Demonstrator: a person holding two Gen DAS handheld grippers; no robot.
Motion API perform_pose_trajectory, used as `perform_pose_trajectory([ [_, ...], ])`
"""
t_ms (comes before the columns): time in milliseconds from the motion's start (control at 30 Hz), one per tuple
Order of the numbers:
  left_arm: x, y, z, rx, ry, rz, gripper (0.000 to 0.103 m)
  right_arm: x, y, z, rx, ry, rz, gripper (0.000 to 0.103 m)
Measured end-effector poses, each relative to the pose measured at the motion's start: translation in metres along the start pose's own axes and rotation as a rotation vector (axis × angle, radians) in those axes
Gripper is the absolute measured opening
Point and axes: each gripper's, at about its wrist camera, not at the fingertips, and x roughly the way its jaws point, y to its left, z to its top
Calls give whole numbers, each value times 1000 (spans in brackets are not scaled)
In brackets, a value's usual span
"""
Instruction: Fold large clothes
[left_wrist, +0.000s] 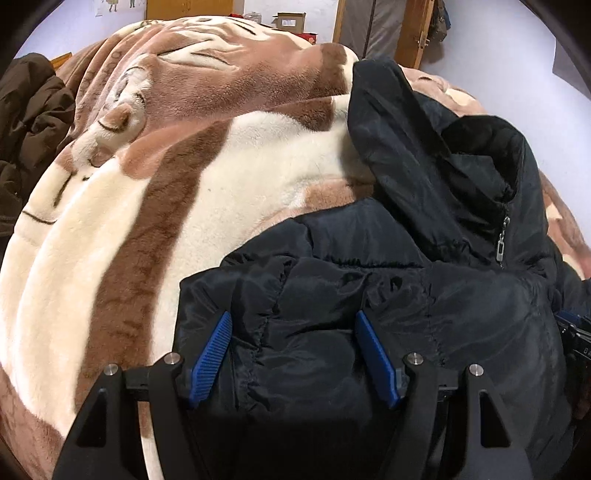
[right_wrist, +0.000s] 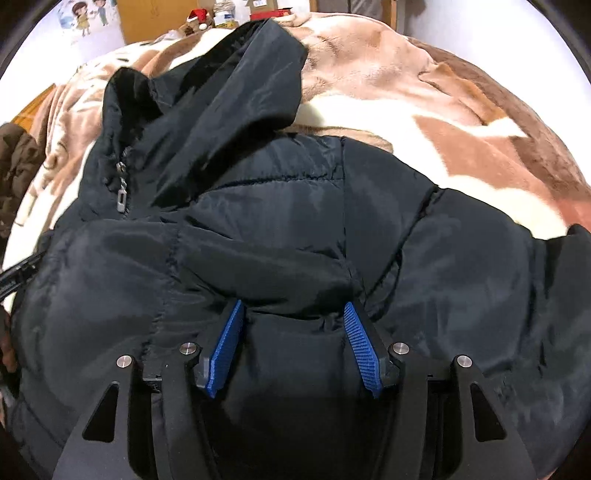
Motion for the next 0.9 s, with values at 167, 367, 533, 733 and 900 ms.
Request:
perform_pose_trajectory([
  [167,-35,11,8,-37,-11,-51,61,-44,-3,3,30,-39,18,56],
  [367,-74,21,-28,-39,-32,-121,59,-69,7,-36,-15,-51,60,56],
  [533,-35,22,-41,-51,57,-93,59,-32,4,-38,-2,11,43,54],
  [733,-61,15,-41,-7,51,-58,59,-75,0,-47,35,-21,56,54],
  [900,-120,2,-64,29,8,-85,59,-131,-12,-78,81,-87,74,54],
])
